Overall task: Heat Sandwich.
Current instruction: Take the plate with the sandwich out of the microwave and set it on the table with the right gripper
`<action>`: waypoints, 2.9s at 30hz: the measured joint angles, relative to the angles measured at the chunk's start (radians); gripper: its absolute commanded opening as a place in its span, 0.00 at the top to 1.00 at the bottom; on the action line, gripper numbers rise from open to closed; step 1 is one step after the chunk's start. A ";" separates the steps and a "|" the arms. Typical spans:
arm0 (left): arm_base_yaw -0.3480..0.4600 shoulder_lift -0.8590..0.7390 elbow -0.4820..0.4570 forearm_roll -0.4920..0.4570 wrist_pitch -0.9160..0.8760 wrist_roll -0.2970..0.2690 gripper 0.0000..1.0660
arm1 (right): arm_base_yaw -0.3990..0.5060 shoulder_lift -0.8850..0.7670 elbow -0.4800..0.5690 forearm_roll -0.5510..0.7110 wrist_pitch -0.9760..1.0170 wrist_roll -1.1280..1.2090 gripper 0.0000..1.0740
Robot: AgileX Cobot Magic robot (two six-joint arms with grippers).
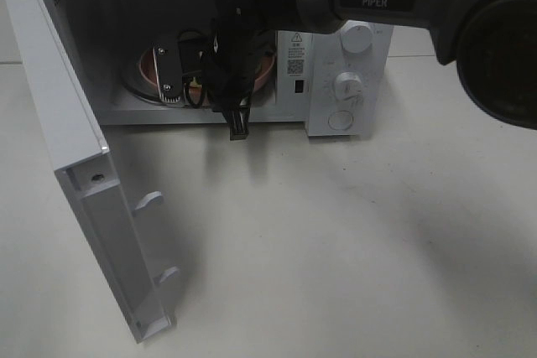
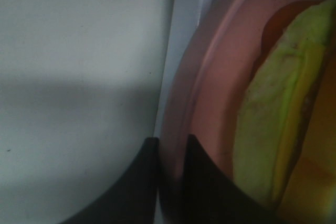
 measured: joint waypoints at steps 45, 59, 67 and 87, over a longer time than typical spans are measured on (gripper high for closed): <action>0.000 0.000 0.000 0.000 0.000 0.000 0.03 | 0.015 -0.430 0.738 -0.205 -0.465 -0.106 0.99; 0.000 0.000 0.000 0.000 0.000 0.000 0.03 | 0.040 -0.558 0.917 -0.244 -0.468 -0.104 0.99; 0.000 0.000 0.000 0.000 0.000 0.000 0.03 | 0.040 -0.667 1.021 -0.244 -0.466 -0.100 0.99; 0.000 0.000 0.000 0.000 0.000 0.000 0.03 | 0.040 -0.885 1.208 -0.243 -0.424 -0.077 0.99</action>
